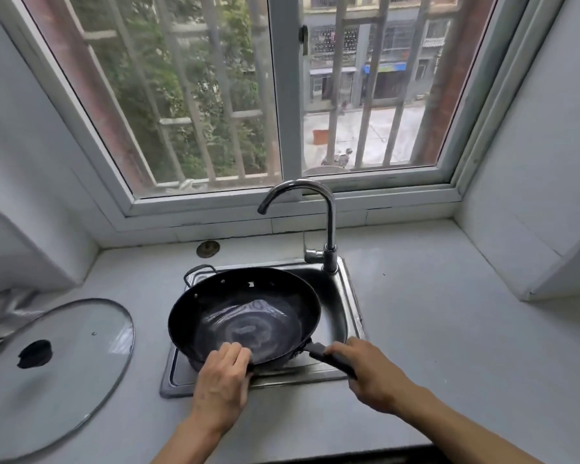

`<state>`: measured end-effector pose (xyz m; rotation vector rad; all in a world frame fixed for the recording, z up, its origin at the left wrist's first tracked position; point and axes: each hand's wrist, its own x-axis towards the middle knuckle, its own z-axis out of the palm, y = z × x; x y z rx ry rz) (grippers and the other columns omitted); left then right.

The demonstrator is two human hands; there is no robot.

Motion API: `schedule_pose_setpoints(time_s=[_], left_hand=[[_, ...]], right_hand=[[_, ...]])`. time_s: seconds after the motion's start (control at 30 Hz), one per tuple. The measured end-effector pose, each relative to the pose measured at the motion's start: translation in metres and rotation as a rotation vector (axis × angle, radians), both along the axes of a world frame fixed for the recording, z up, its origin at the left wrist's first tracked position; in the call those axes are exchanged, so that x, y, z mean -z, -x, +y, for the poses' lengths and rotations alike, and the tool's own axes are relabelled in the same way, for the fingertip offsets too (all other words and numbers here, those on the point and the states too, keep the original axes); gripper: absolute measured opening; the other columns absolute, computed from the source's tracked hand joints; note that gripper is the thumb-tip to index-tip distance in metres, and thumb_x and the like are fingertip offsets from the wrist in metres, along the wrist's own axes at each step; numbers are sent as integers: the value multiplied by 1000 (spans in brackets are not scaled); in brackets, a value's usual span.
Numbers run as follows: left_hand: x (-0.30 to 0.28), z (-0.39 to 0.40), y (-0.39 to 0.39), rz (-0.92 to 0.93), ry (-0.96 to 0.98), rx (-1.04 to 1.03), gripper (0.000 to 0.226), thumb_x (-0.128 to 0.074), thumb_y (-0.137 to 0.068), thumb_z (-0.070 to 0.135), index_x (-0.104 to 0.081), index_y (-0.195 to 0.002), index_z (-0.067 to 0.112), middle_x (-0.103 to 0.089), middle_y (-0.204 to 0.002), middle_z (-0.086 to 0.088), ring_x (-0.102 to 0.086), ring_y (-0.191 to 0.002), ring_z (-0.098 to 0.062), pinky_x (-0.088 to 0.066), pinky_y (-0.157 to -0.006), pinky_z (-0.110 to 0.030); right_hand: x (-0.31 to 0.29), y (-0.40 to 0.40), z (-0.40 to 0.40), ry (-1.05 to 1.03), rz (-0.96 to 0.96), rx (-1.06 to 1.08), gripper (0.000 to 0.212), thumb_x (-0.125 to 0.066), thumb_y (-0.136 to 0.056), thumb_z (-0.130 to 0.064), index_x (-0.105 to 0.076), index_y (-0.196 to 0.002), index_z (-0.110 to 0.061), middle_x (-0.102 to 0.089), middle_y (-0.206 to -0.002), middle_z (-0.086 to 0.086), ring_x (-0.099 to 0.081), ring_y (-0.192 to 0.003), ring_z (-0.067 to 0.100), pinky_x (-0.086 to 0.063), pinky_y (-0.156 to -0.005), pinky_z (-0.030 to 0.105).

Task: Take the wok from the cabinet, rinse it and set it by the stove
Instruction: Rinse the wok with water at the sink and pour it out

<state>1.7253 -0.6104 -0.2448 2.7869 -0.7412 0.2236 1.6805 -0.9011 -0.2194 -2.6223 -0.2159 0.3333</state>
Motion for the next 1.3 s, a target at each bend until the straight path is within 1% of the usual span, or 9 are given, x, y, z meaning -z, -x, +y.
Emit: schedule_pose_setpoints(time_s=[0.17, 0.43, 0.57, 0.73, 0.9, 1.03, 1.13, 1.23, 1.3], left_hand=[[10, -14, -6, -3, 25, -55, 33, -79, -60, 9, -52, -76, 19, -49, -78, 3, -46, -70, -22, -40, -60, -33], [27, -22, -3, -7, -1, -41, 37, -79, -55, 2, -52, -72, 19, -48, -72, 2, -42, -66, -20, -30, -59, -30], [33, -32, -4, 28, -20, -58, 37, -77, -54, 0, -50, -71, 19, -47, -71, 2, -42, -66, -22, -31, -58, -30], [34, -42, -6, 38, -24, -51, 34, -73, -61, -1, -48, -72, 20, -46, -72, 0, -42, -67, -23, -35, -57, -33], [32, -47, -5, 84, -34, -26, 35, -75, -62, 0, -49, -74, 20, -48, -74, 2, -43, -68, -22, -38, -57, -33], [30, -46, -8, 143, -24, -10, 34, -75, -63, 4, -49, -76, 21, -49, -76, 4, -44, -69, -20, -41, -56, -32], [28, -41, -12, 167, -55, 21, 33, -71, -63, 3, -50, -79, 21, -48, -78, 5, -45, -69, -19, -45, -56, -33], [23, -35, -16, 175, -127, 20, 32, -69, -59, 3, -49, -78, 20, -47, -76, 5, -47, -67, -20, -45, -50, -32], [17, -34, -17, 177, -179, 27, 35, -71, -54, 3, -48, -74, 20, -46, -72, 5, -47, -63, -19, -41, -44, -30]], right_hand=[[5, -20, -16, 12, 14, -50, 52, -39, -80, -3, -44, -116, -40, -42, -97, -6, -43, -92, 15, -47, -79, 36], [25, -24, -23, 28, 11, -87, 64, -39, -84, -3, -35, -123, -53, -40, -99, -11, -43, -93, 11, -49, -73, 34], [34, -26, -33, 57, 29, -82, 67, -42, -84, -2, -33, -126, -54, -38, -101, -14, -42, -94, 9, -50, -71, 34], [50, -28, -44, 71, 6, -105, 72, -44, -84, 0, -32, -131, -53, -41, -101, -9, -45, -92, 12, -50, -73, 34], [56, -27, -50, 68, -46, -99, 58, -47, -88, -8, -37, -130, -47, -45, -103, -8, -45, -95, 13, -50, -74, 33], [56, -29, -52, 21, 10, -70, 52, -54, -88, -18, -37, -130, -45, -48, -109, -12, -50, -94, 13, -48, -78, 29], [58, -36, -52, -12, 49, -29, 46, -59, -87, -26, -42, -126, -41, -52, -111, -11, -55, -94, 15, -48, -83, 33], [60, -39, -50, -24, 33, -30, 41, -58, -84, -23, -46, -120, -38, -53, -105, -9, -54, -91, 17, -49, -81, 35], [63, -36, -48, -20, 1, -26, 38, -55, -86, -19, -48, -121, -35, -51, -104, -8, -53, -87, 16, -49, -77, 34]])
